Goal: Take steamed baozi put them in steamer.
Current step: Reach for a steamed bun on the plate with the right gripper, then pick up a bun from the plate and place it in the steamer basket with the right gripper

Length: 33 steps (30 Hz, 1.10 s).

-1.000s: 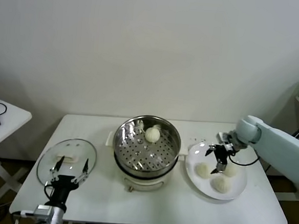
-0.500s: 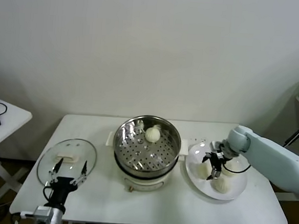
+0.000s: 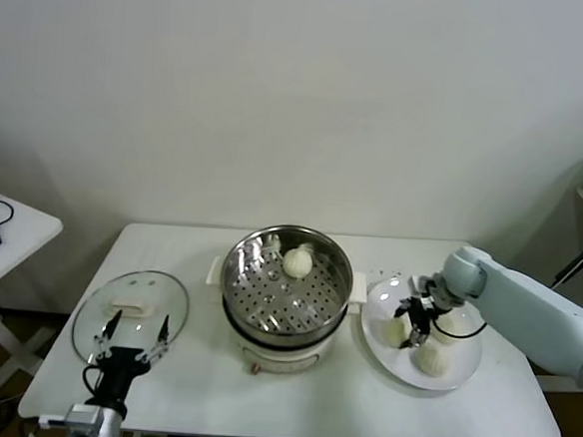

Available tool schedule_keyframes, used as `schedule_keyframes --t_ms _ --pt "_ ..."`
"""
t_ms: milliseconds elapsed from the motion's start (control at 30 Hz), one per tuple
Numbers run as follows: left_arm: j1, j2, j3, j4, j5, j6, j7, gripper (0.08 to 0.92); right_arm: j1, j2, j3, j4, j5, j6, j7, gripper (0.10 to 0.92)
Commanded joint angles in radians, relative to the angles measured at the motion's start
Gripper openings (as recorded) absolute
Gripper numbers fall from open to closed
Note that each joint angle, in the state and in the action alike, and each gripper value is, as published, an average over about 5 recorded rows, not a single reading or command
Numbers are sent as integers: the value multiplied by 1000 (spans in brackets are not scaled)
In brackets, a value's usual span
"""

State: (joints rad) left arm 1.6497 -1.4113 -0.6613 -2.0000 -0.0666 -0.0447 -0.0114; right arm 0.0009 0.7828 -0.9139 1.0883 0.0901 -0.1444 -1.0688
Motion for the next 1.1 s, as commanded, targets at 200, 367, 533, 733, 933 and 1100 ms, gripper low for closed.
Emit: schedule_keyframes --t_ms 200,367,533,733,933,1100 --pt "6 0 -2 -7 1 2 -1 823 279 -39 -178 31 276 -41 21 687" --pt "10 0 2 -13 1 1 -1 823 543 -16 -375 30 473 -63 14 687" --pt "16 0 10 -23 -4 4 -1 823 765 57 -549 22 655 -76 -2 687" --pt "12 2 22 -32 -1 13 -5 823 885 182 -661 27 812 -90 -24 686" --pt "18 4 33 -55 10 15 -4 823 869 336 -668 21 859 -108 -13 687" --pt "29 -3 42 -76 20 17 -6 823 803 486 -648 0 878 -129 15 687"
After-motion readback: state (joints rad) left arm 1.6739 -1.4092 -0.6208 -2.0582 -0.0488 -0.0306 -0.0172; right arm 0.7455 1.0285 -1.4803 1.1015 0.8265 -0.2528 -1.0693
